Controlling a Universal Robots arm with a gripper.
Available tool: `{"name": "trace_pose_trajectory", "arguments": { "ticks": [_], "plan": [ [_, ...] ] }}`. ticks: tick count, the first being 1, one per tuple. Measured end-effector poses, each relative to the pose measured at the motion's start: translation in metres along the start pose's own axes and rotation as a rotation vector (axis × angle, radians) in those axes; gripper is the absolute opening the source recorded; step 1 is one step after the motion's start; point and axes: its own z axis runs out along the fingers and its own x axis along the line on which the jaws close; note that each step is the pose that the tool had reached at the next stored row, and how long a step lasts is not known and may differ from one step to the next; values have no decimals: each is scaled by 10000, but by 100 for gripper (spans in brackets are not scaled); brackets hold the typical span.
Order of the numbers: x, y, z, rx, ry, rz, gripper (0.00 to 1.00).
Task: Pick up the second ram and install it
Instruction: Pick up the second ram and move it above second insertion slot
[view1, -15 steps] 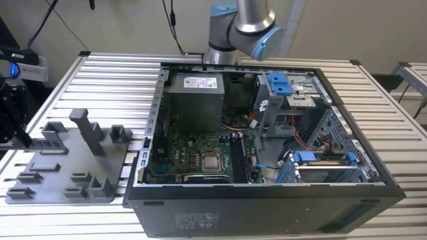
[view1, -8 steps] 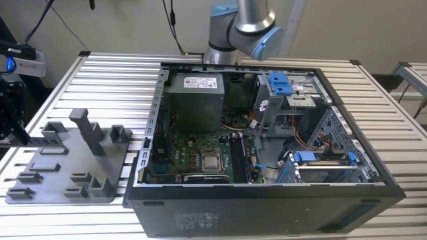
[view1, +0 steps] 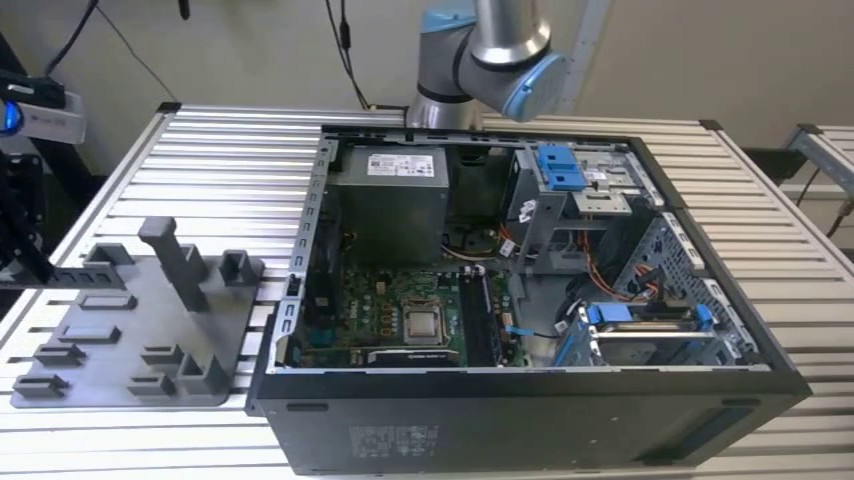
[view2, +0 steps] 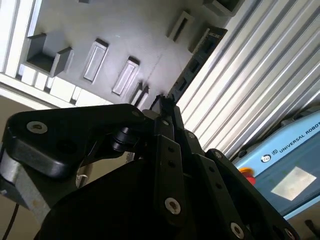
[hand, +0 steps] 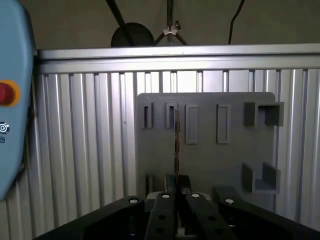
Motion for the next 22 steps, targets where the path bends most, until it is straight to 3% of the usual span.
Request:
{"name": "trace_pose_trajectory", "arguments": {
  "ticks": [22],
  "plan": [
    [7,-3,-281,-2,2,90,15]
  ]
}}
